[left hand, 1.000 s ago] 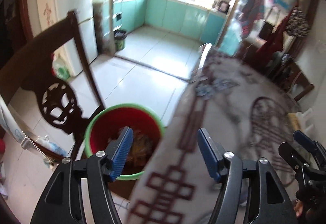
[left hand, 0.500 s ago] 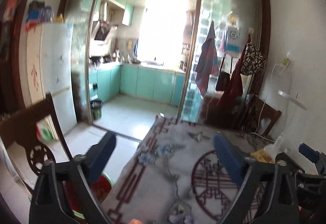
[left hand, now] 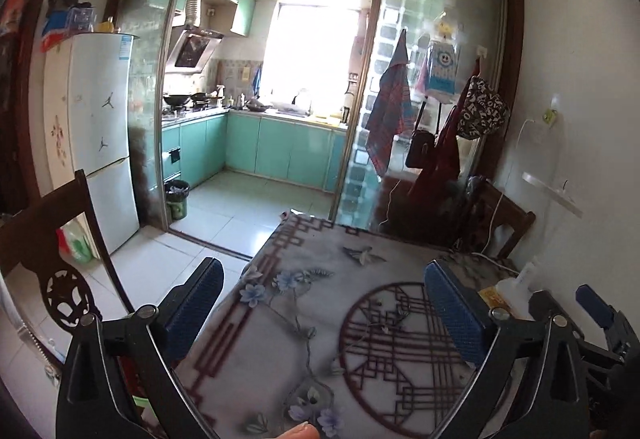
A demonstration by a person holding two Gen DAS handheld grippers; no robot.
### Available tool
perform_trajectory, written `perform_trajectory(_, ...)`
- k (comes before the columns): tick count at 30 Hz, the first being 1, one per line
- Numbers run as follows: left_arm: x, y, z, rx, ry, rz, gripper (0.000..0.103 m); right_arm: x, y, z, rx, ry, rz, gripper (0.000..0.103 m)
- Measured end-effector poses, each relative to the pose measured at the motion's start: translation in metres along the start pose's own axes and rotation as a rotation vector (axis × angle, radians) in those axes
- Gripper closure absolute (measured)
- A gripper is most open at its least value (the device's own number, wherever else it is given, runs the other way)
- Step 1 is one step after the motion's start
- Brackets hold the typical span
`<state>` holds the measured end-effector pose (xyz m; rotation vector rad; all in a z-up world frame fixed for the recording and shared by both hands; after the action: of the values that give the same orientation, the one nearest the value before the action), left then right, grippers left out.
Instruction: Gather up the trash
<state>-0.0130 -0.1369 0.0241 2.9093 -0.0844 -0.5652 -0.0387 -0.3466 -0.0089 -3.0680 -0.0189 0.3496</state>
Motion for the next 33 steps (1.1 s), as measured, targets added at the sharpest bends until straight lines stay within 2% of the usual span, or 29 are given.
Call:
perform_trajectory(19, 0.021, -0.008, 0.015, 0.004, -0.074, -0.021, 0.002, 0.001, 0.002, 0.002, -0.001, -0.026, -0.016, 0.000)
perform_trajectory(33, 0.032, -0.014, 0.019, 0.009, -0.093, -0.029, 0.002, 0.012, 0.006, 0.005, 0.001, -0.049, -0.010, 0.000)
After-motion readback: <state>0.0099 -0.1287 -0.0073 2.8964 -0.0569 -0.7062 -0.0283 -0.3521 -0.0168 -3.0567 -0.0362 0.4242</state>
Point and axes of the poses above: each gripper's, at about its wrist camera, not at the fingertips, and x roughly the way its jaws point, y to its right, z to its underside, the point moved 8 cm from there along x, roughly the way its jaws point, and after that the axes turned 4 degrees about -x, right-handed, at the moved point
